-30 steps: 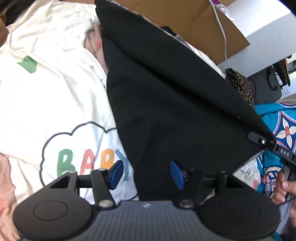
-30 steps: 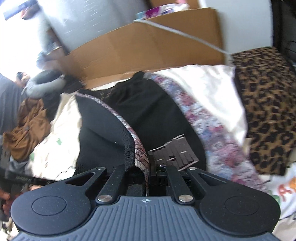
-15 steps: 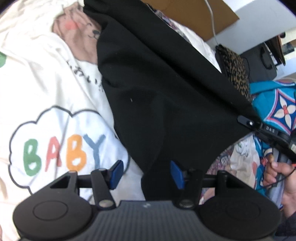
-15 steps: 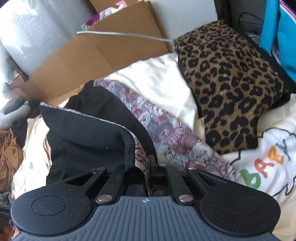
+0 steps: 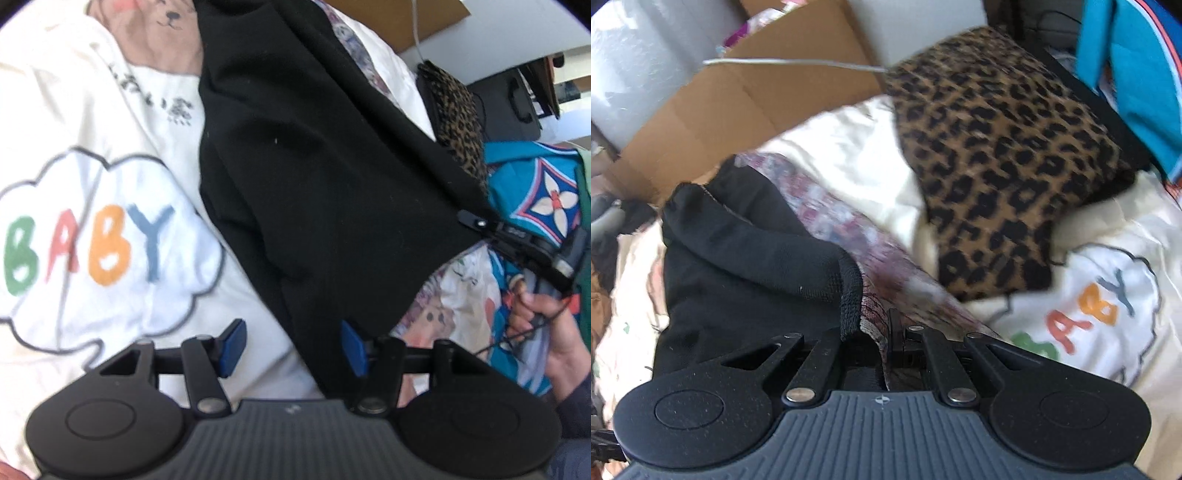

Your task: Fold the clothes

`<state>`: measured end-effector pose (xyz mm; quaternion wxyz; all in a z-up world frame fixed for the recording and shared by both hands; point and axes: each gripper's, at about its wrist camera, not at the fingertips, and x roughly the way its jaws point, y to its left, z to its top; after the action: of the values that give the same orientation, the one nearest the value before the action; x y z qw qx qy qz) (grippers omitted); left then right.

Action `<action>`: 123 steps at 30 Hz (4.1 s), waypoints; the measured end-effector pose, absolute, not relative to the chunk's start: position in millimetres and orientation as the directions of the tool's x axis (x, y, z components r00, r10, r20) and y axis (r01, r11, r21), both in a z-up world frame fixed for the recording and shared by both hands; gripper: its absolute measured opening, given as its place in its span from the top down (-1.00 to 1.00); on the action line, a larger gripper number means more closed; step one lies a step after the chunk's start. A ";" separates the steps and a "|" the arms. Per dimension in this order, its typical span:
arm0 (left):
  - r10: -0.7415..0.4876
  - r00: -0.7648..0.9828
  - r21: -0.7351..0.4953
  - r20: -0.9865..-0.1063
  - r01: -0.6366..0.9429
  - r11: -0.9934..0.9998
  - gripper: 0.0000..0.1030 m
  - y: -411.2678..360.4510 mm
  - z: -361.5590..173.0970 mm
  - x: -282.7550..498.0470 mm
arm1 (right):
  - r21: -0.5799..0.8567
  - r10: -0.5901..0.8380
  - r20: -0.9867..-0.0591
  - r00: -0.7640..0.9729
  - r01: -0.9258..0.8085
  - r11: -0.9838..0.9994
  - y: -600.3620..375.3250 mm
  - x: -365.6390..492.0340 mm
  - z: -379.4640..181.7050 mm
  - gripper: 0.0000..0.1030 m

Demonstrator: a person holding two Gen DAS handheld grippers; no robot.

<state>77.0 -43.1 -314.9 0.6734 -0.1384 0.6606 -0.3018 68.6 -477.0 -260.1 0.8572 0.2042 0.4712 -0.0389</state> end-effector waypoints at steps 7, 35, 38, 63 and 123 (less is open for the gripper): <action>-0.612 -0.128 -0.624 -0.780 0.213 0.751 -0.12 -62.7 -327.7 69.5 | 0.344 0.144 -0.838 0.527 0.304 0.889 -493.9 58.6 -279.5 0.90; -0.601 -0.257 -0.653 -0.757 0.249 0.715 0.96 -98.7 -342.5 56.3 | 0.384 0.155 -0.836 0.527 0.358 0.851 -516.0 47.0 -288.8 0.99; -0.578 -0.264 -0.634 -0.772 0.265 0.726 0.96 -100.3 -348.2 57.0 | 0.380 0.147 -0.843 0.517 0.380 0.843 -518.2 45.6 -293.3 0.98; -0.321 -0.218 -0.388 -0.922 0.547 0.741 0.31 -143.5 -260.6 98.3 | 0.437 0.132 -0.759 0.638 0.348 0.830 -522.6 12.2 -241.9 0.13; -0.037 0.348 -0.051 -0.937 -0.031 0.998 0.02 -194.0 -192.4 365.2 | 0.372 0.289 -0.625 0.725 -0.048 0.927 -479.1 90.7 -204.6 -0.08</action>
<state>365.2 -194.0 -192.4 0.8203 -0.0296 0.5711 -0.0020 90.7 -479.1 -204.6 0.9135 0.1676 0.3590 0.0921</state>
